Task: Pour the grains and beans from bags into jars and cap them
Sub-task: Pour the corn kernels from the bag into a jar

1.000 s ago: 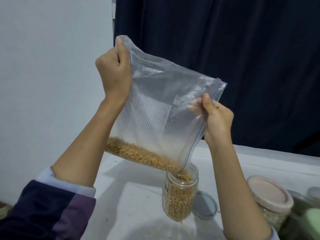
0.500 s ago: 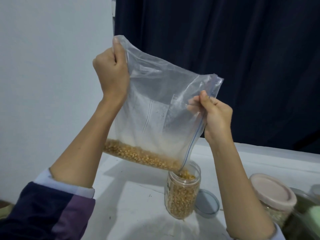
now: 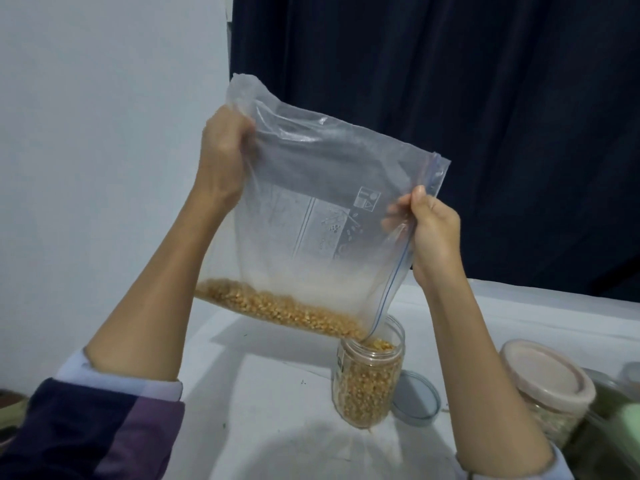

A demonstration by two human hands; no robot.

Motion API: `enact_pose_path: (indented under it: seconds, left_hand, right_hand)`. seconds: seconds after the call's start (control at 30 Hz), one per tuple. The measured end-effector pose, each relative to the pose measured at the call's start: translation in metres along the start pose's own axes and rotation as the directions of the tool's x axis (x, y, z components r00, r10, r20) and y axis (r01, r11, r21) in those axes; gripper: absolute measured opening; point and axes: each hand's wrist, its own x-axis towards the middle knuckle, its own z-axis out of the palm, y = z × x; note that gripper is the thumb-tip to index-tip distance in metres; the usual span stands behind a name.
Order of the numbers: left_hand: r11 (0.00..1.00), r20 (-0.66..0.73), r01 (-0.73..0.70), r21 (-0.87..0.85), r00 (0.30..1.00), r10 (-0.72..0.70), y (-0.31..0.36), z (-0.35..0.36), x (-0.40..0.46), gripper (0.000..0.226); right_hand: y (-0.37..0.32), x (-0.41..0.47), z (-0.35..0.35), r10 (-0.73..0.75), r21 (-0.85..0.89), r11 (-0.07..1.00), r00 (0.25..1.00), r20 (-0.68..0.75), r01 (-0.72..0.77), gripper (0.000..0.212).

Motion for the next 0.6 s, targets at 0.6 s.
enact_pose_path:
  seconds: [0.6]
  left_hand:
    - [0.915,0.117,0.23,0.331,0.952,-0.282,-0.035,-0.049,-0.018,0.045]
  right_hand:
    - [0.008,-0.007,-0.026,0.094,-0.165,0.984,0.986,0.139,-0.07,0.034]
